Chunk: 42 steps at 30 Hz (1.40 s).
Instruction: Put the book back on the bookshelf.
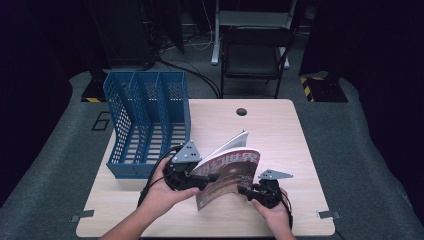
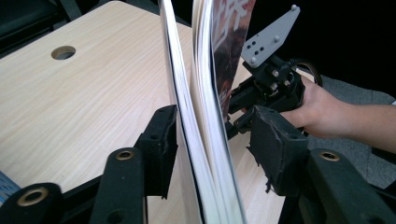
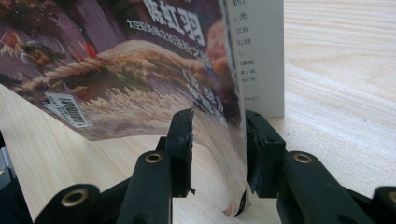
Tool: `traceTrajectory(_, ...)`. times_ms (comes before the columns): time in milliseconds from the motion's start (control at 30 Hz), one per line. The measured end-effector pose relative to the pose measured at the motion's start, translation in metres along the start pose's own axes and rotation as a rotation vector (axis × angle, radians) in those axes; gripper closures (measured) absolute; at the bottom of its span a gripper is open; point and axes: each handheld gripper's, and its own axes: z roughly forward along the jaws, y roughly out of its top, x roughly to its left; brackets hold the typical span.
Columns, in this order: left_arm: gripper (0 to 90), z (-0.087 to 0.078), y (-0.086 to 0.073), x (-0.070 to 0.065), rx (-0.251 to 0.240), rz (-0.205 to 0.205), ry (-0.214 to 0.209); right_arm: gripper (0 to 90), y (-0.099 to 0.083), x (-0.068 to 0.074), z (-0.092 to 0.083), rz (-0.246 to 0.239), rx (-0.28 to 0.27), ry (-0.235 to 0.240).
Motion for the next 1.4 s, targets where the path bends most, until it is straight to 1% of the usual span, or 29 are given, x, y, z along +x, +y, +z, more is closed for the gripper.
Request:
traceTrajectory(133,56.0,0.002,0.009,0.001,0.022,0.000,0.008,65.6,0.000,0.000,0.000,-0.001,-0.001,-0.001)
traceTrajectory(200,58.8,0.004,0.013,0.000,0.036,0.004,0.020,65.5,0.000,0.000,0.000,-0.002,-0.002,0.001)
traceTrajectory(233,60.0,0.004,0.014,0.001,0.042,0.019,0.029,65.5,0.000,0.000,0.000,-0.004,-0.001,-0.002)
traceTrajectory(267,62.1,0.005,0.015,0.000,0.048,0.021,0.036,65.5,0.000,0.000,0.000,-0.001,-0.002,0.002)
traceTrajectory(300,64.1,0.006,0.016,0.000,0.051,0.032,0.048,65.4,0.001,0.000,0.000,-0.001,-0.003,0.003)
traceTrajectory(333,65.1,0.007,0.017,-0.001,0.049,0.016,0.041,65.4,0.001,0.000,-0.001,0.000,-0.004,0.004)
traceTrajectory(433,69.6,0.008,0.017,0.000,0.053,0.029,0.041,65.2,0.001,0.000,-0.001,-0.002,-0.003,0.005)
traceTrajectory(500,72.1,0.009,0.017,-0.001,0.057,0.023,0.035,64.9,0.001,0.000,0.000,-0.003,-0.004,0.006)
traceTrajectory(533,74.1,0.009,0.017,-0.001,0.061,0.023,0.039,64.8,0.001,0.000,0.000,-0.003,-0.004,0.006)
traceTrajectory(600,76.1,0.009,0.018,0.000,0.074,0.036,0.042,64.4,0.001,0.000,0.000,-0.002,-0.004,0.006)
traceTrajectory(767,79.1,0.009,0.019,0.001,0.088,0.029,0.046,64.0,0.001,0.000,0.000,0.001,-0.003,0.007)
traceTrajectory(933,81.8,0.009,0.021,0.000,0.109,0.050,0.043,63.5,0.001,0.000,0.000,0.003,-0.002,0.008)
traceTrajectory(967,82.3,0.009,0.021,-0.001,0.108,0.043,0.040,63.5,0.001,0.000,0.000,-0.002,-0.002,0.008)
traceTrajectory(1000,82.8,0.009,0.022,-0.001,0.112,0.047,0.042,63.5,0.001,0.000,-0.001,0.003,0.002,0.008)
traceTrajectory(1033,83.1,0.009,0.022,-0.001,0.120,0.060,0.048,63.4,0.001,-0.001,-0.001,-0.002,0.000,0.010)
traceTrajectory(1067,83.2,0.009,0.023,-0.001,0.124,0.061,0.042,63.4,0.001,-0.001,-0.001,0.001,0.001,0.009)
traceTrajectory(1200,83.5,0.009,0.023,0.000,0.122,0.049,0.043,62.6,0.001,-0.001,0.000,0.001,0.000,0.009)
traceTrajectory(1233,83.6,0.009,0.023,0.001,0.125,0.057,0.047,62.0,0.001,-0.001,0.000,0.001,0.000,0.008)
traceTrajectory(1300,83.6,0.009,0.023,0.001,0.124,0.053,0.048,61.1,0.001,0.000,0.000,0.010,0.001,0.008)
traceTrajectory(1333,83.6,0.009,0.023,0.001,0.121,0.045,0.046,61.0,0.001,0.000,0.000,0.010,0.003,0.007)
traceTrajectory(1400,83.7,0.009,0.023,0.001,0.121,0.045,0.044,60.6,0.001,0.000,0.001,0.002,0.001,0.005)
